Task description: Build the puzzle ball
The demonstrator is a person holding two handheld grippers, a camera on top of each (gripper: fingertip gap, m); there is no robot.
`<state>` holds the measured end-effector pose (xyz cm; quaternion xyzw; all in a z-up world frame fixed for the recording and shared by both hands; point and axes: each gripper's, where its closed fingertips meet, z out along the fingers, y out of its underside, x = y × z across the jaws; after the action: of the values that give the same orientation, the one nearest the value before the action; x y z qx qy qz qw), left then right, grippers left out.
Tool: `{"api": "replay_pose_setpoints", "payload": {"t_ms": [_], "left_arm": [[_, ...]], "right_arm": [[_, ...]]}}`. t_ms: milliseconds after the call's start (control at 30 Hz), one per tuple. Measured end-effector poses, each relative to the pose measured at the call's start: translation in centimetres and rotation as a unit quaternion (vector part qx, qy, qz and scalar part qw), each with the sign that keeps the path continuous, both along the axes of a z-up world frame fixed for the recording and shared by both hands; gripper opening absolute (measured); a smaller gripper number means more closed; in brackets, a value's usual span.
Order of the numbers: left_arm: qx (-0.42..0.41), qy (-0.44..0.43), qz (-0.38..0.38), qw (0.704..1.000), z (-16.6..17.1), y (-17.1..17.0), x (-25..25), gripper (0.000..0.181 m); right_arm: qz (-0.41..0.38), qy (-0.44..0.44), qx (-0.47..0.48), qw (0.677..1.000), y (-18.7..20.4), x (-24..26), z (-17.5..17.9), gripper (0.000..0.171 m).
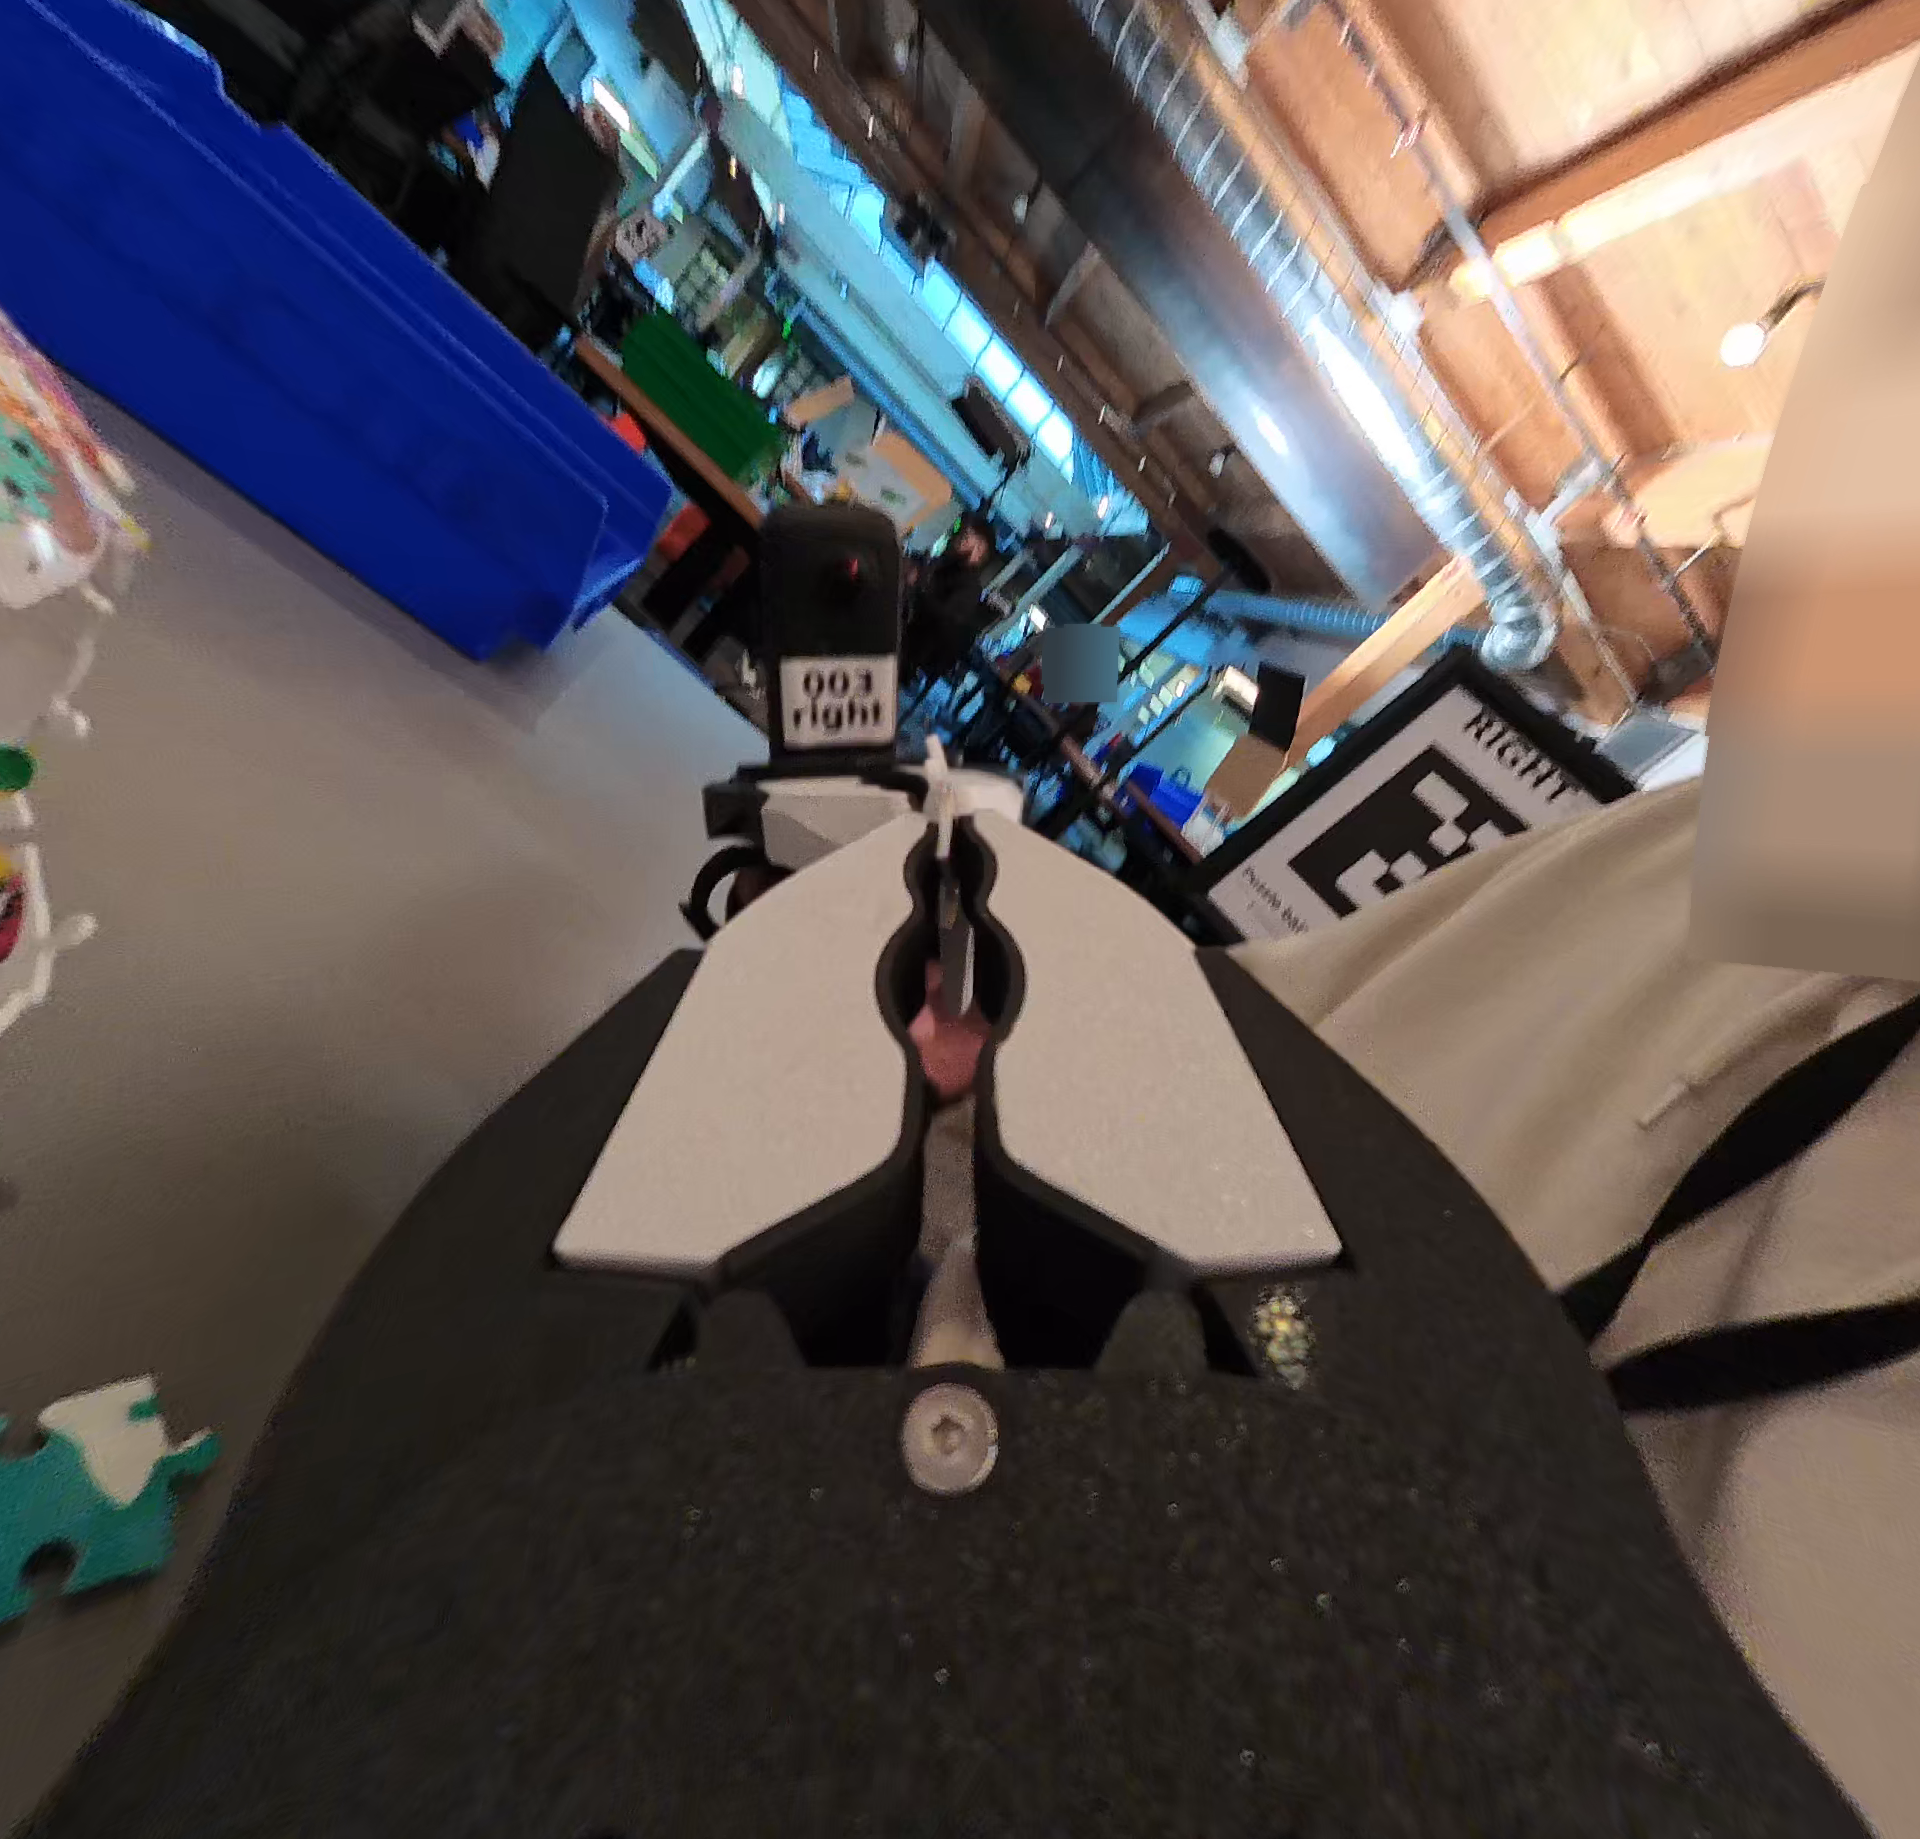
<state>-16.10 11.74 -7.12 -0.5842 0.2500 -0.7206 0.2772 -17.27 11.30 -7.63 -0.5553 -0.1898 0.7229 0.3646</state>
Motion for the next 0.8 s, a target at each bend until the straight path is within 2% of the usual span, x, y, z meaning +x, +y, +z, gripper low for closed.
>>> {"api": "replay_pose_setpoints", "payload": {"t_ms": [100,233,333,633,733,800], "left_arm": [[0.022,0.035,-0.039,0.998,-0.7,-0.7,-0.6,0.007],[0.062,0.079,-0.041,0.994,-1.3,-0.5,-1.1,0.01],[0.096,0.123,-0.06,0.986,-2.3,-1.4,-1.0,0.001],[0.119,0.142,-0.053,0.981,-2.9,-2.7,0.6,0.0],[0.12,0.177,-0.073,0.974,-4.8,-3.7,1.7,0.0],[0.116,0.174,-0.083,0.974,-4.9,-4.3,2.1,0.0]], "right_arm": [[0.045,-0.055,0.015,0.997,-0.9,0.2,-1.0,0.002],[0.104,-0.104,0.017,0.989,-2.5,0.2,-2.2,0.002],[0.11,-0.136,0.028,0.984,-2.6,0.4,-3.0,0.002],[0.08,-0.032,0.002,0.996,-0.8,2.1,-0.4,0.002],[0.074,-0.031,-0.005,0.997,-0.6,1.6,-0.6,0.002],[0.084,-0.04,-0.004,0.996,-0.8,1.1,-0.8,0.002]]}}
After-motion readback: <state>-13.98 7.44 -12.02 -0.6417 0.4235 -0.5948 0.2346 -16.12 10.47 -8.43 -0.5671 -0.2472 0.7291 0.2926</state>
